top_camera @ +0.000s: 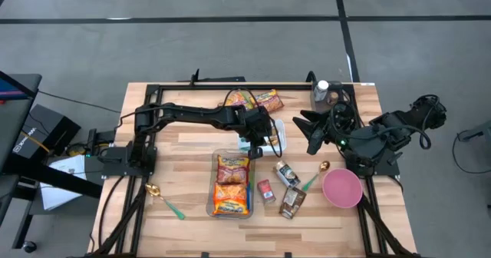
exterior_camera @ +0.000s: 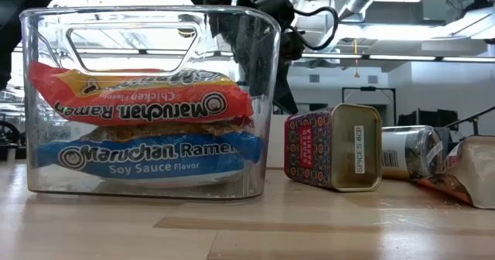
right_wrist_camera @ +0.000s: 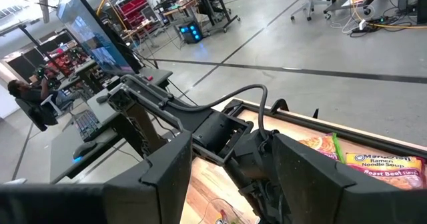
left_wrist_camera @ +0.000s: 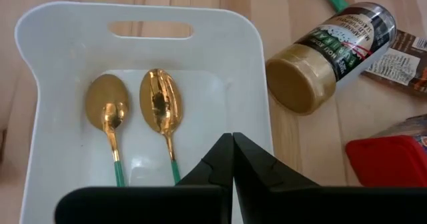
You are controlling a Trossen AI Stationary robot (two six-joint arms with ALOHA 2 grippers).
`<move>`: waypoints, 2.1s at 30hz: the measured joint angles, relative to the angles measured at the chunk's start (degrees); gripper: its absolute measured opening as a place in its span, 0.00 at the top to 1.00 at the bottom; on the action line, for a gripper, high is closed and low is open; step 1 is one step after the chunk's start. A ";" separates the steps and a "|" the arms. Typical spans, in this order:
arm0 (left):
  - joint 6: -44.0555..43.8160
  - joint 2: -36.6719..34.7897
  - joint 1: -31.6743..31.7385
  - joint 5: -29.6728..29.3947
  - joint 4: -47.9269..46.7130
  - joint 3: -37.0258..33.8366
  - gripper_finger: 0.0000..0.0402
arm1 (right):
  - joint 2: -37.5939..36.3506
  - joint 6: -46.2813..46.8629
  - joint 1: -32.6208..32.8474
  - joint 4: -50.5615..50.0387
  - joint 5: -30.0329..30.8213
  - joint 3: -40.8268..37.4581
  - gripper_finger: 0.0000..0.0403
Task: Pick & Place Food Item
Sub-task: Adjust the white bin, then put the green noodle pack into the transparent bin
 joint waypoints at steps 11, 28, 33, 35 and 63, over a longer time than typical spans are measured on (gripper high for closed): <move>0.09 0.17 -0.12 -0.58 1.92 -1.18 1.00 | 0.00 0.00 0.48 0.28 0.00 0.00 0.50; -1.10 1.87 -1.55 0.80 2.53 -1.20 1.00 | 0.00 0.01 0.48 0.18 -0.02 0.00 0.50; -1.04 1.86 -1.60 2.02 2.39 -1.20 1.00 | 0.00 0.02 0.48 -0.02 -0.02 0.00 0.50; -1.04 1.86 -1.57 1.97 2.48 -1.20 1.00 | 0.00 0.01 0.48 0.00 -0.02 0.00 0.50; 4.18 -24.92 18.60 -13.60 -3.12 -9.97 0.97 | -0.52 0.22 0.48 -0.85 0.12 0.00 0.50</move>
